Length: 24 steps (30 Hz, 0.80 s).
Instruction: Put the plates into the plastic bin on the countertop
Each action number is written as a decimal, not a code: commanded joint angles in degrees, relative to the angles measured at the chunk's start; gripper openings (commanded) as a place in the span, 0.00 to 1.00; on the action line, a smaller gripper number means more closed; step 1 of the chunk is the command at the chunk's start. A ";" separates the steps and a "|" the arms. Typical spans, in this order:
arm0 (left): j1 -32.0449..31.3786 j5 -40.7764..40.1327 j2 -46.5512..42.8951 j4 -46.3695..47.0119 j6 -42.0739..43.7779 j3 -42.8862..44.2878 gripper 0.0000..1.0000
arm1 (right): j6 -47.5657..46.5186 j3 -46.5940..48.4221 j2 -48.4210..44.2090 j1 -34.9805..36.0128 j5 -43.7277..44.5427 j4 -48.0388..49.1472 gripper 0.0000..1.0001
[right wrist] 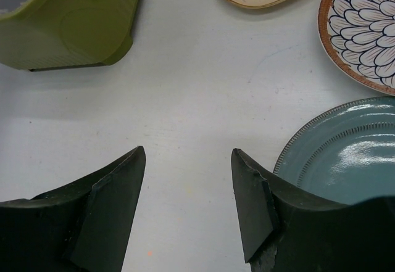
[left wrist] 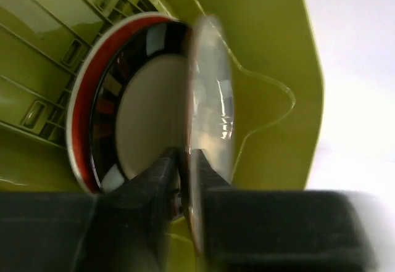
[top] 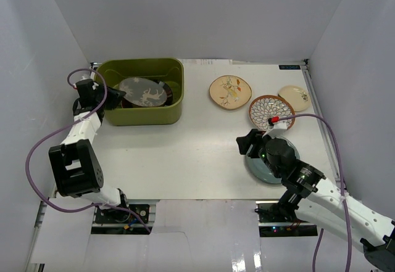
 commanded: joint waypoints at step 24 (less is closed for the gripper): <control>-12.15 -9.25 -14.06 -13.56 14.05 10.24 0.98 | -0.99 4.14 17.85 -16.70 -6.80 10.22 0.63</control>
